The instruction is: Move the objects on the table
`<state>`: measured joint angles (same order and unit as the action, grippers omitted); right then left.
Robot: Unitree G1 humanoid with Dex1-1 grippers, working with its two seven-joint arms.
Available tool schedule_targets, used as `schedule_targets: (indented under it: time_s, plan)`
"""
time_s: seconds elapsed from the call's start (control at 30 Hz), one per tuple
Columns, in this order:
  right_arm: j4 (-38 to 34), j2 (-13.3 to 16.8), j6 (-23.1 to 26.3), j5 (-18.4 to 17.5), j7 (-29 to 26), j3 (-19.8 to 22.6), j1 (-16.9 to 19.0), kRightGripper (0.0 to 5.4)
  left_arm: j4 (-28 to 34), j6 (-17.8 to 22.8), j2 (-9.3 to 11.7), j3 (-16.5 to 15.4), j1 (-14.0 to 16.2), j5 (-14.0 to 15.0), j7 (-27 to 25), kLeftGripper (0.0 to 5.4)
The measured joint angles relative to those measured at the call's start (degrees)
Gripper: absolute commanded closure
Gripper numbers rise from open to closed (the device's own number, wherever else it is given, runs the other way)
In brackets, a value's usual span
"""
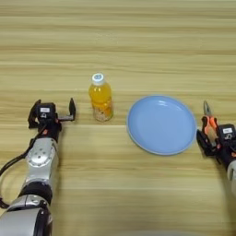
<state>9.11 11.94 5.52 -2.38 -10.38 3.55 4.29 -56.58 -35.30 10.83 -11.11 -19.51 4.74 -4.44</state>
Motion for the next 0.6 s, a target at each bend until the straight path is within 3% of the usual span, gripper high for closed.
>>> schedule_targets:
  time_s: [0.43,0.6]
  plan:
    - [-0.7,-0.4,-0.2,0.0,1.3,0.4,0.0,1.90,0.0,0.0,0.0,0.0,0.0,0.0,0.0,0.00]
    - [-2.4,-0.4,-0.8,0.7,2.7,1.2,1.6,1.91,0.0,0.0,0.0,0.0,0.0,0.0,0.0,0.00]
